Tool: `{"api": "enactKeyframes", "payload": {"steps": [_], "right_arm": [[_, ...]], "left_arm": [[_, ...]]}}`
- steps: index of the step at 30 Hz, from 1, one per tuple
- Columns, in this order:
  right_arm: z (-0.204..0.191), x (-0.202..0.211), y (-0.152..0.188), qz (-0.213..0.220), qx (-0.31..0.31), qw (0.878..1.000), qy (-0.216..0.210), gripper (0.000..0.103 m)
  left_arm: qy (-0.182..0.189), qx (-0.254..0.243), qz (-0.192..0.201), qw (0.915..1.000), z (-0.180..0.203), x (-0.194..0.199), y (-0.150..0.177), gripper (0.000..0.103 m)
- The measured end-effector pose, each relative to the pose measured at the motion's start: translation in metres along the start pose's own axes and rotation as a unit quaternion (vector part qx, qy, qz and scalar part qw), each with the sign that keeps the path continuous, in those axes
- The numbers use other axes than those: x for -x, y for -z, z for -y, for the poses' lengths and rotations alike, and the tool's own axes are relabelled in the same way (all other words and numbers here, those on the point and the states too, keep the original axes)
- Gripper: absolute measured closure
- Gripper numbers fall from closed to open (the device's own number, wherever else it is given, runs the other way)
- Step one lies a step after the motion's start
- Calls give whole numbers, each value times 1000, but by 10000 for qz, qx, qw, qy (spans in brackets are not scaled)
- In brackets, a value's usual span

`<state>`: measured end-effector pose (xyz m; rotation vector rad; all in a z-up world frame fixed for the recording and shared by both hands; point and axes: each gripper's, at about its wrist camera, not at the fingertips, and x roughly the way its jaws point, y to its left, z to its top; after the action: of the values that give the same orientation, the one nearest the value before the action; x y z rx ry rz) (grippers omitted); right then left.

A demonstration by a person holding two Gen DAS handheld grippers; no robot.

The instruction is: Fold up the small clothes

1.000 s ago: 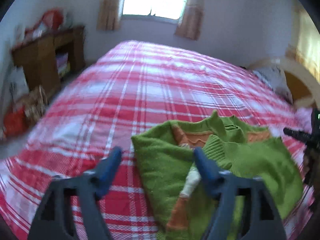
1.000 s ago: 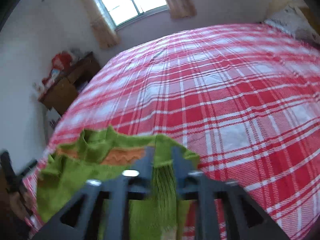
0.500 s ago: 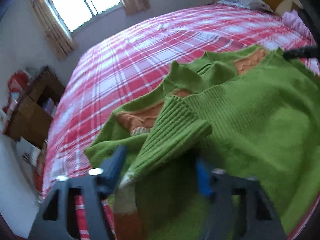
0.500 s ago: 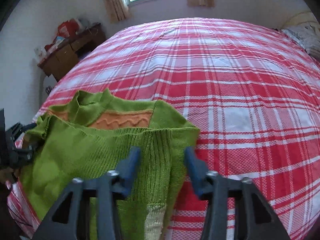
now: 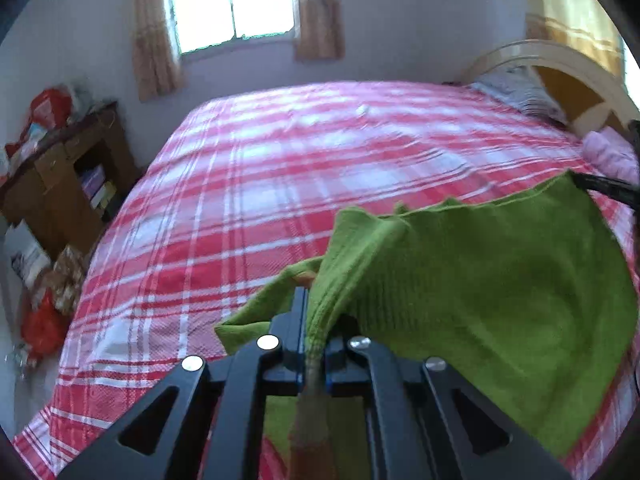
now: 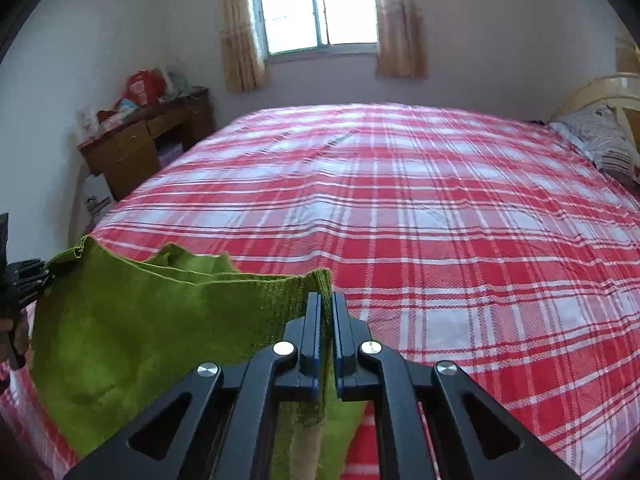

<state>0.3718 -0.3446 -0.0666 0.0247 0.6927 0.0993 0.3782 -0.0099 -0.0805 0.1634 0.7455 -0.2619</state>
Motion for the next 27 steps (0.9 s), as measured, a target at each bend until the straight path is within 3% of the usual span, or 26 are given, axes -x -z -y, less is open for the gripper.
{"api": "enactKeyframes", "payload": {"steps": [2, 4, 5, 6, 7, 8, 9, 13, 16, 19, 23, 27], "right_arm": [[0, -20, 0, -109, 0, 9998, 140, 99], [3, -51, 6, -677, -49, 9975, 209, 99], [4, -61, 11, -896, -49, 9953, 355, 97], [5, -70, 16, -1075, 0, 9927, 549, 89], [5, -72, 20, -1129, 64, 9909, 733, 81], [5, -68, 23, -1066, 78, 9907, 846, 64], [6, -61, 25, -967, 70, 9909, 929, 60], [4, -19, 28, -539, -124, 9964, 649, 60], [-11, 12, 33, -322, -90, 9994, 115, 60], [-30, 41, 48, -276, 114, 9994, -153, 60], [-27, 79, 86, -336, -15, 9990, -285, 60], [-26, 90, 134, -813, -10, 9950, -576, 60]], "left_arm": [[-157, 26, -336, 9993, -3, -27, 4, 94], [-268, 121, -752, 9967, -5, -49, 10, 83], [-414, 194, -654, 9968, -7, -47, 10, 66], [-581, 278, -651, 9958, -9, -44, 9, 38], [-797, 492, -673, 9933, -15, -38, 8, 27], [-836, 669, -681, 9919, -21, -34, 10, 18], [-818, 837, -709, 9906, -28, -31, 14, 18], [-870, 1405, -777, 9832, -46, -16, 36, 18], [-903, 1775, -825, 9765, -48, 0, 50, 18], [-607, 2123, -642, 9732, -43, 25, 63, 19], [-525, 2058, -315, 9767, -25, 56, 81, 19], [-322, 1661, -390, 9848, -7, 59, 100, 28]]}}
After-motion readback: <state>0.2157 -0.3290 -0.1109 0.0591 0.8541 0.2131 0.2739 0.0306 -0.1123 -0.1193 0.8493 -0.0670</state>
